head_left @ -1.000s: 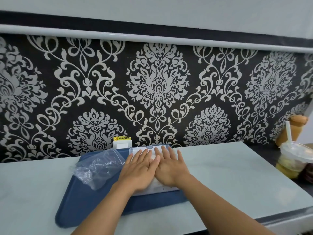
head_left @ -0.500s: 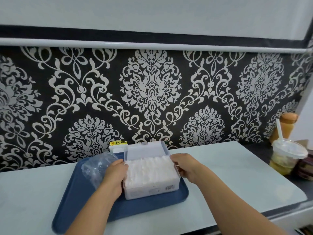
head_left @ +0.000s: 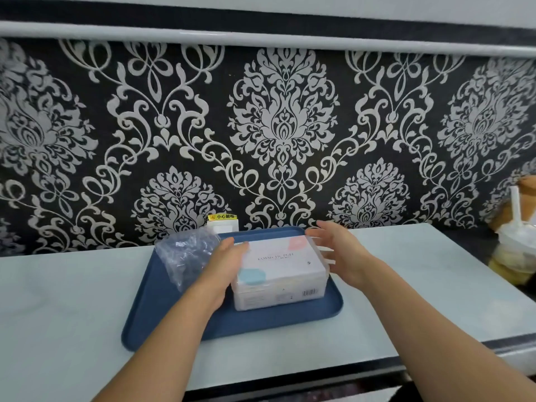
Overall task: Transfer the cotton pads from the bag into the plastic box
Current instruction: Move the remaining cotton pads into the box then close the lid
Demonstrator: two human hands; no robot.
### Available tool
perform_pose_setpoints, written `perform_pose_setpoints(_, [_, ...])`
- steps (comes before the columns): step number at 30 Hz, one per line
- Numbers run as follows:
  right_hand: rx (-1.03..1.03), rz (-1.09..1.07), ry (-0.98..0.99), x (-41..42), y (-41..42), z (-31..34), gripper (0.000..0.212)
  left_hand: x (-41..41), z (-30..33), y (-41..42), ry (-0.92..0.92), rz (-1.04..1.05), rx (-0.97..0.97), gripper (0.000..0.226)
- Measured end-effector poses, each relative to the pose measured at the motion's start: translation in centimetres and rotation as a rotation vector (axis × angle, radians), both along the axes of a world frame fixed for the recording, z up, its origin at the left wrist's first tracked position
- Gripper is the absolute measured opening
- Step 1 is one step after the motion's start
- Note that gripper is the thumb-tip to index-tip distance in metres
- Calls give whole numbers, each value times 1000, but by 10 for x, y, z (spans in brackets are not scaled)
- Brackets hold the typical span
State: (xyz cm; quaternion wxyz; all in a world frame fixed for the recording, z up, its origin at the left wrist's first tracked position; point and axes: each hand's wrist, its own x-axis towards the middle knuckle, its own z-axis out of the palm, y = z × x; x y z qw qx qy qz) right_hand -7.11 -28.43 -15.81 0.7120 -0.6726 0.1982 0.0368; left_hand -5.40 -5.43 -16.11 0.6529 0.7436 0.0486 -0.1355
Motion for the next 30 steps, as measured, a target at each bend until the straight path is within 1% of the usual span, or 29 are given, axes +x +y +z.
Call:
perform_pose_setpoints(1, [-80,12,-26,0,4,0,37,-3,0,-1,-38,-2,72,55])
perform_pose_setpoints(3, [-260,50,-93,-1,11,-4,37,-8,-2,-1,-98,-3,153,52])
perform_pose_setpoints(4, [-347,81,-118,-2,14,-6,42,-10,-2,-1,-111,-2,176,53])
perform_pose_setpoints(6, [-504,145,-127,-5,21,-8,60,-13,-3,-1,-125,-15,219,57])
perform_pose_setpoints(8, [-586,172,-127,-10,27,-5,67,-13,-5,0,-141,-21,219,56])
perform_pose_setpoints(11, [-639,193,-164,-13,31,-3,67,-11,-6,-1,-169,-22,194,54])
perform_pose_setpoints(13, [-697,197,-183,-14,35,-3,66,-13,-4,-3,-206,-43,224,54])
perform_pose_setpoints(15, [-799,198,-185,-12,37,-6,66,-14,-5,-4,-240,-53,288,59])
perform_pose_setpoints(17, [-940,207,-158,-13,40,-10,64,-13,-7,-3,-266,-88,420,64])
perform_pose_setpoints(19, [-1130,207,-155,-18,45,-12,60,-13,-11,-2,-348,-141,633,65])
perform_pose_setpoints(21, [-1342,249,-205,-24,56,-12,53,-19,-13,-5,-510,-184,859,59])
perform_pose_setpoints(22, [-1407,291,-239,-27,60,-13,52,-23,-13,-7,-592,-218,924,55])
perform_pose_setpoints(23, [-1418,344,-259,-27,62,-12,51,-25,-12,-9,-624,-260,931,53])
perform_pose_setpoints(24, [-1375,402,-266,-26,59,-9,51,-27,-10,-9,-618,-300,899,53])
perform_pose_setpoints(26, [-1177,535,-283,-24,42,-3,53,-23,-6,-1,-563,-391,813,61])
perform_pose_setpoints(27, [-1096,607,-294,-25,30,2,60,-20,-5,4,-559,-446,811,69])
perform_pose_setpoints(28, [-1068,678,-289,-26,19,3,70,-17,-4,11,-561,-510,842,80])
perform_pose_setpoints(29, [-1086,728,-284,-27,10,4,80,-14,-5,17,-566,-568,879,89])
perform_pose_setpoints(30, [-1115,750,-294,-27,5,3,84,-11,-7,22,-579,-607,898,93])
